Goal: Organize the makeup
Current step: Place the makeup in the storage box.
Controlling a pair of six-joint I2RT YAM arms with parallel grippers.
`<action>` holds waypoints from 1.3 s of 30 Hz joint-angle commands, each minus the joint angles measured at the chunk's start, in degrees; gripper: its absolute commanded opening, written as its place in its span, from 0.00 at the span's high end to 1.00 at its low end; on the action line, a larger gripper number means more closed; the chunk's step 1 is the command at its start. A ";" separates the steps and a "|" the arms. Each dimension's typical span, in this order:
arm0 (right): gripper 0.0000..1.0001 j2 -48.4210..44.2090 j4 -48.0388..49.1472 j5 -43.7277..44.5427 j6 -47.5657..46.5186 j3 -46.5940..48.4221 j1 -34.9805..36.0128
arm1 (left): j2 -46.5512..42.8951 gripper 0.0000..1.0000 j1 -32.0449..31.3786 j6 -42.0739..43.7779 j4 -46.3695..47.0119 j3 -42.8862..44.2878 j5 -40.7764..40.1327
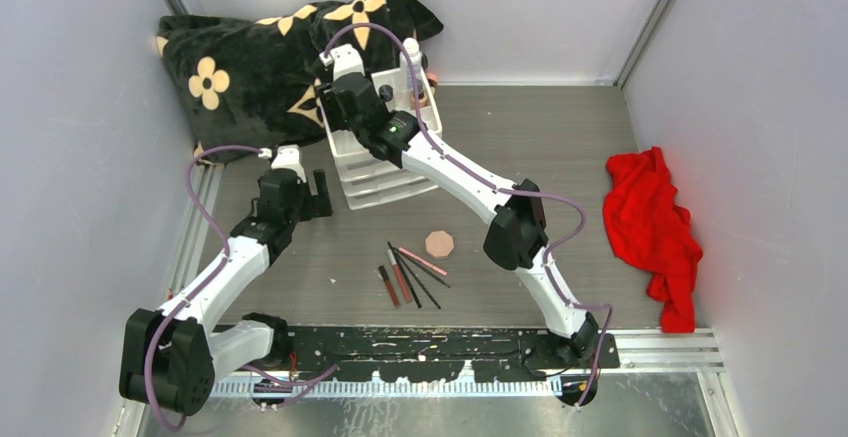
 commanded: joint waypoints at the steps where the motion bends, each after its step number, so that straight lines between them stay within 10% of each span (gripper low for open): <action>1: 0.87 -0.43 5.83 -0.21 0.39 4.27 -0.11 | -1.76 0.09 -0.32 -0.76 2.57 0.15 0.80; 6: 0.81 0.26 6.87 -0.34 0.25 4.30 -0.36 | -1.82 0.09 -0.35 -0.93 2.74 0.12 1.33; 11: 0.31 0.34 6.37 0.21 -1.17 4.76 -0.29 | -1.30 0.09 -0.33 -0.89 3.02 0.23 1.18; 15: 0.09 -1.71 8.40 0.99 -3.22 1.55 -0.29 | -0.85 0.09 -0.32 -0.76 3.14 0.35 1.07; 29: 0.07 -13.94 11.35 0.71 -6.99 -10.65 6.11 | -0.44 0.09 -0.32 -0.49 3.10 0.28 0.63; 39: 0.10 -35.24 10.97 14.58 1.18 -45.75 9.59 | -0.12 0.09 -0.34 -0.41 3.09 0.28 0.55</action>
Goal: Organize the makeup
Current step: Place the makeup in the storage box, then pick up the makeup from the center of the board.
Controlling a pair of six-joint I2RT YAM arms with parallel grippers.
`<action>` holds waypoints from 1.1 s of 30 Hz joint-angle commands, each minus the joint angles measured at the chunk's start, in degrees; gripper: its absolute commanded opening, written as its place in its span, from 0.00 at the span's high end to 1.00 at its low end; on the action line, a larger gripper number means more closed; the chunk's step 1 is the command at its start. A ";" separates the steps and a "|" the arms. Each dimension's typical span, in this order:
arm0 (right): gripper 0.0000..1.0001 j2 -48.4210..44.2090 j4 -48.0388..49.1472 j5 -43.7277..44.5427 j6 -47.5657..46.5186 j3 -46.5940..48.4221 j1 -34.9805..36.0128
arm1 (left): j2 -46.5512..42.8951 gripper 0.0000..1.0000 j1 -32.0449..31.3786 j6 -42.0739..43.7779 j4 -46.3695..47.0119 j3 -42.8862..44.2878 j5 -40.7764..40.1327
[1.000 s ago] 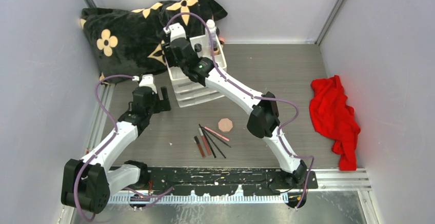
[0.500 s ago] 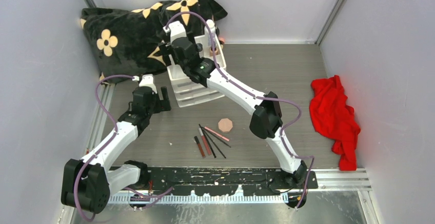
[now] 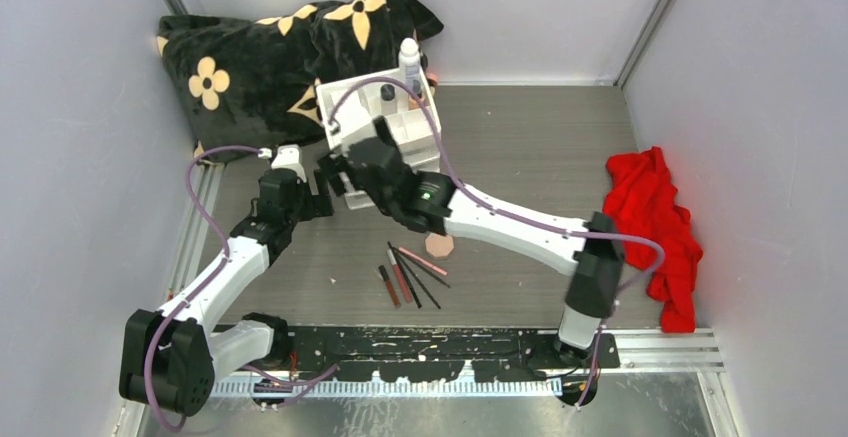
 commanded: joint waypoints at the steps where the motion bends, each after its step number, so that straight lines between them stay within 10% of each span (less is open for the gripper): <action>1: 0.10 -11.79 -0.14 10.34 8.25 -16.26 -2.57 | 0.10 0.09 -0.30 0.34 2.97 0.28 -0.40; 10: 0.06 -21.38 -5.91 7.68 20.29 -38.96 -7.47 | 0.48 0.09 -0.32 0.34 3.12 0.28 -0.14; 33: 0.05 -9.30 -1.45 -5.12 31.54 -48.41 -9.16 | 1.01 0.09 -0.30 0.38 3.03 0.47 0.11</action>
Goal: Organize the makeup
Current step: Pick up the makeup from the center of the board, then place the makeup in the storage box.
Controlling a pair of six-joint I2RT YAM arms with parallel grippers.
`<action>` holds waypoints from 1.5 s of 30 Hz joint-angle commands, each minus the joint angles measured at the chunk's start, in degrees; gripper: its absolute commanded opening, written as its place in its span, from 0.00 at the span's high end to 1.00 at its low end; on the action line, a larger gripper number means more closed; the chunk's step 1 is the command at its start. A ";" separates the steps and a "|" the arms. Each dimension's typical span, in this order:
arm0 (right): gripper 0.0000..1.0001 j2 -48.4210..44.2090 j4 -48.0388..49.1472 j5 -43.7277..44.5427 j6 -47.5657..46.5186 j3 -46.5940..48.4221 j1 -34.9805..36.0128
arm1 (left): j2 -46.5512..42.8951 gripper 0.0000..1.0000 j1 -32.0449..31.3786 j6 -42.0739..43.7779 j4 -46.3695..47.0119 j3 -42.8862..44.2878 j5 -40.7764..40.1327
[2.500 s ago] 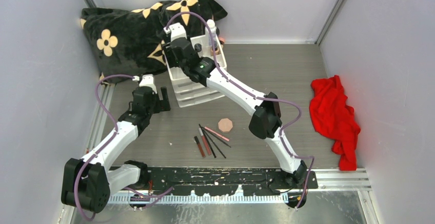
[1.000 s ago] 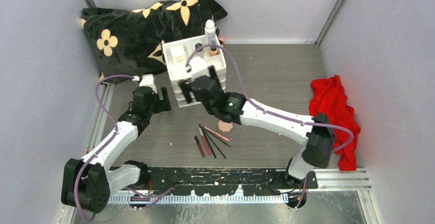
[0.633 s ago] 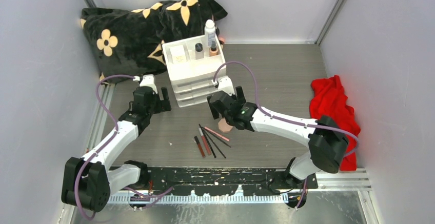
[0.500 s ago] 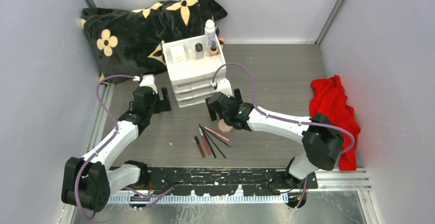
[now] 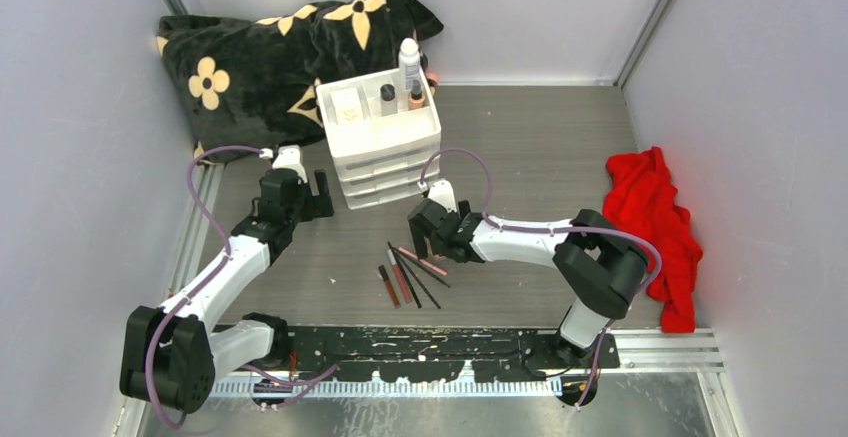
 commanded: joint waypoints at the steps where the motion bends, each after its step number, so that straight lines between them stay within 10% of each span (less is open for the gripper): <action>1: 0.06 0.90 3.40 -1.89 2.75 -0.41 -0.21 | 0.30 0.09 -0.32 0.35 3.05 0.52 0.10; 8: 0.20 2.02 3.83 -1.38 3.19 -1.03 -0.26 | 0.56 0.09 -0.34 0.27 3.19 0.54 0.14; 12: 0.73 2.40 3.07 -0.61 2.86 -0.39 -0.24 | 0.91 0.09 -0.34 0.16 3.33 0.54 0.37; 15: 0.90 1.59 1.00 -0.27 2.27 1.30 -0.25 | 0.99 0.09 -0.35 0.25 3.26 0.55 0.05; 25: 0.92 -1.14 -13.30 0.45 -8.63 30.17 -0.24 | 0.17 0.09 -0.32 0.60 2.72 0.54 -0.58; 45: 0.90 24.56 -15.06 -6.62 -14.97 74.95 -0.34 | -0.51 0.09 -0.32 0.01 2.95 0.24 0.78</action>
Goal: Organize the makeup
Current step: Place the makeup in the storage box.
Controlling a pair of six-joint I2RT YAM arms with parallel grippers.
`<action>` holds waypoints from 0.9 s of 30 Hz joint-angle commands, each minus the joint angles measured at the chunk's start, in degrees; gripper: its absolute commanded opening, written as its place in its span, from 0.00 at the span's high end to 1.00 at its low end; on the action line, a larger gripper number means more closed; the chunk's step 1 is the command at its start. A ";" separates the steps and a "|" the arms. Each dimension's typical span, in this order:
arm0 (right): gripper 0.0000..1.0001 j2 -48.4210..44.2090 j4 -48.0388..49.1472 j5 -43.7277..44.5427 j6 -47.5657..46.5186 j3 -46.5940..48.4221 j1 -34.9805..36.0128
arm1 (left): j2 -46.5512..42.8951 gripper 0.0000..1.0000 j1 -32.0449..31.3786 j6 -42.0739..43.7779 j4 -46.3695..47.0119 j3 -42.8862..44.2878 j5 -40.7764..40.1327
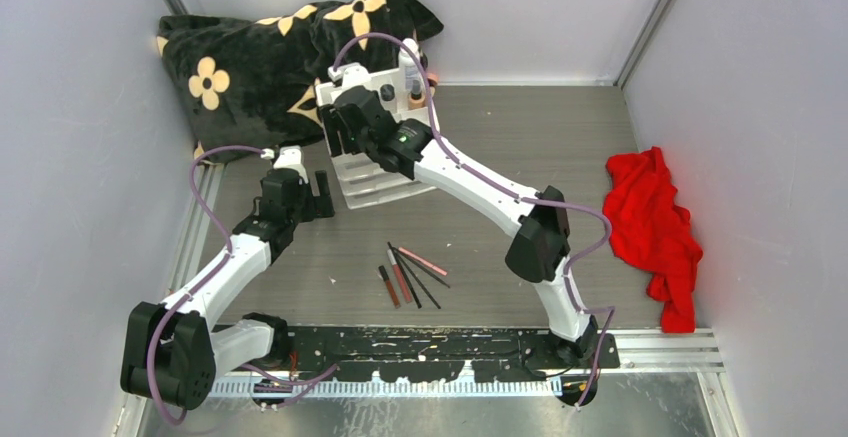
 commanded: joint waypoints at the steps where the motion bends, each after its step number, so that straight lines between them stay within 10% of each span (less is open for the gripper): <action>1: 0.90 1.33 -0.07 0.07 -1.98 6.60 -0.08 | -1.69 0.09 -0.31 -0.01 2.85 0.20 0.82; 21: 0.83 5.59 3.76 3.92 -3.73 6.72 -0.78 | -2.35 0.09 -0.31 -0.34 3.01 0.28 1.48; 27: 0.52 5.48 3.90 4.00 -4.74 6.25 -0.87 | -2.29 0.09 -0.32 -0.33 2.97 0.28 1.52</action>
